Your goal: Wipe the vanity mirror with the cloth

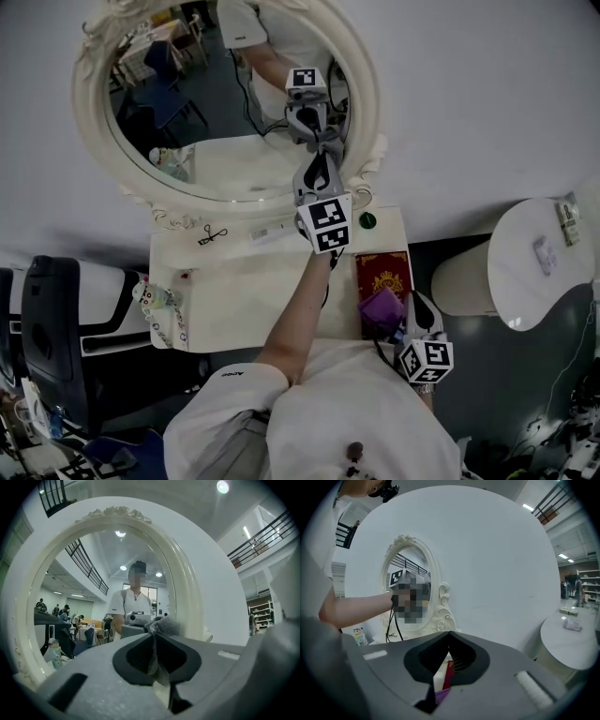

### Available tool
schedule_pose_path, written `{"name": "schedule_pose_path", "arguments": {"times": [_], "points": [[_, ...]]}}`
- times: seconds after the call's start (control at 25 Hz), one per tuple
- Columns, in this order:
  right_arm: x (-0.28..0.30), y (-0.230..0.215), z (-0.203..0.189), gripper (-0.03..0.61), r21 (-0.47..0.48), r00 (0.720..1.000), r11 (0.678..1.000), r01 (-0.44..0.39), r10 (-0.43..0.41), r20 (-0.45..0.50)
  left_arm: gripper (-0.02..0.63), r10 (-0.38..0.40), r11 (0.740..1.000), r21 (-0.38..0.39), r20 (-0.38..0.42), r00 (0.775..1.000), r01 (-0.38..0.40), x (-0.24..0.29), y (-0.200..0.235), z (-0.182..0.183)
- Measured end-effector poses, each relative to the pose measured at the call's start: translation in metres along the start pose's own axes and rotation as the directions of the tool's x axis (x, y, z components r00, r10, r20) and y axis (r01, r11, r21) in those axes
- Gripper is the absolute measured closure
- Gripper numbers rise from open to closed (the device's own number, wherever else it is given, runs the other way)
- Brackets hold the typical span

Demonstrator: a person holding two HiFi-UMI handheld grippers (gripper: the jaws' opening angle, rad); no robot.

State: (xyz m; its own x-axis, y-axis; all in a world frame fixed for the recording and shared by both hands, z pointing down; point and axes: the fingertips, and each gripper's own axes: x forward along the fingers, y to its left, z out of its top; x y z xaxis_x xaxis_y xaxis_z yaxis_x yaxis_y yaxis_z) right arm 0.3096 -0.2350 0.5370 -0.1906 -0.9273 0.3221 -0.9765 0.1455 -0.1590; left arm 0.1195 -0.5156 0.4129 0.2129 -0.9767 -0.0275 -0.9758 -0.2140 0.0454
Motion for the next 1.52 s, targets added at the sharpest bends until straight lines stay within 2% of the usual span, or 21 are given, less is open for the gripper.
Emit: {"name": "schedule_pose_path", "arguments": {"times": [0.2, 0.36, 0.56, 0.92, 1.08, 1.32, 1.52], "points": [[-0.001, -0.007, -0.001, 0.571, 0.006, 1.0, 1.0, 0.011, -0.011, -0.01, 0.591, 0.016, 1.0, 0.003, -0.006, 1.0, -0.016, 0.009, 0.003, -0.002], [0.008, 0.005, -0.004, 0.571, -0.004, 0.999, 1.0, -0.025, 0.024, -0.029, 0.591, 0.013, 0.999, 0.037, -0.012, 1.0, -0.012, 0.009, 0.009, -0.003], [0.017, 0.026, -0.001, 0.571, -0.018, 0.998, 0.998, -0.058, 0.057, -0.025, 0.591, 0.044, 0.998, 0.047, -0.018, 0.999, -0.043, 0.001, 0.039, 0.002], [0.034, 0.066, -0.001, 0.571, -0.018, 0.994, 0.994, -0.106, 0.105, -0.034, 0.591, 0.142, 0.988, 0.065, -0.011, 0.99, -0.141, -0.022, 0.124, 0.007], [0.04, 0.088, -0.001, 0.571, -0.031, 0.99, 0.991, -0.133, 0.131, -0.043, 0.591, 0.202, 0.977, 0.069, -0.009, 0.979, -0.201, -0.035, 0.167, 0.01], [0.05, 0.117, -0.003, 0.571, -0.025, 0.988, 0.989, -0.148, 0.147, -0.043, 0.591, 0.245, 0.964, 0.108, 0.004, 0.97, -0.244, -0.051, 0.223, 0.013], [0.058, 0.145, -0.005, 0.571, -0.03, 0.984, 0.985, -0.171, 0.17, -0.049, 0.591, 0.307, 0.946, 0.105, -0.001, 0.952, -0.305, -0.066, 0.274, 0.014]]}}
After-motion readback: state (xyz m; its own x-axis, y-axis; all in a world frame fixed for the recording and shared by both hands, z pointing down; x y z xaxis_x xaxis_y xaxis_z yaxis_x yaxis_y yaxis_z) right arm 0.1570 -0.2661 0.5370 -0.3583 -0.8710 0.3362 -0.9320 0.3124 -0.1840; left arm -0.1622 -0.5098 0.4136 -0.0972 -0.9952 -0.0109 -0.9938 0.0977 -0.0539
